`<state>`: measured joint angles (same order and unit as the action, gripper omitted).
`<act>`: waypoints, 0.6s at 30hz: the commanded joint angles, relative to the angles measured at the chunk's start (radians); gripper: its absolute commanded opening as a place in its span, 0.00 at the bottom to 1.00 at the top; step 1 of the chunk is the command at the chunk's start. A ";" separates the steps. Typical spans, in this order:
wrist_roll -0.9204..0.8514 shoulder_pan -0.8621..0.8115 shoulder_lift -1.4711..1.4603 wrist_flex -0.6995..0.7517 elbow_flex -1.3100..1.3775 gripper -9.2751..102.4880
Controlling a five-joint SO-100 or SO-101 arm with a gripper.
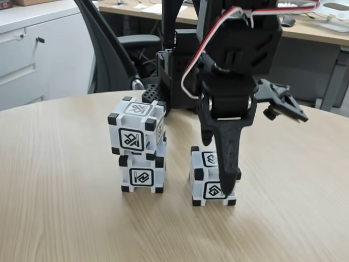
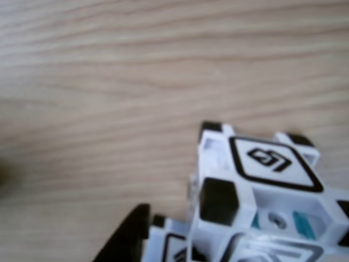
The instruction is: Stack cubes from left to right.
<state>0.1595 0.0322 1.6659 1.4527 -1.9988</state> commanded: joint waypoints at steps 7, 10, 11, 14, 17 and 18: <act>0.028 -0.009 -0.104 -0.011 0.044 0.41; 0.040 -0.009 -0.130 -0.011 0.044 0.29; 0.046 -0.011 -0.132 -0.011 0.044 0.22; 0.066 -0.011 -0.120 -0.011 0.044 0.08; 0.072 -0.011 -0.117 -0.011 0.044 0.08; 0.072 -0.011 -0.117 -0.011 0.044 0.08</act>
<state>0.2194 0.0337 1.5355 1.4373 -1.9819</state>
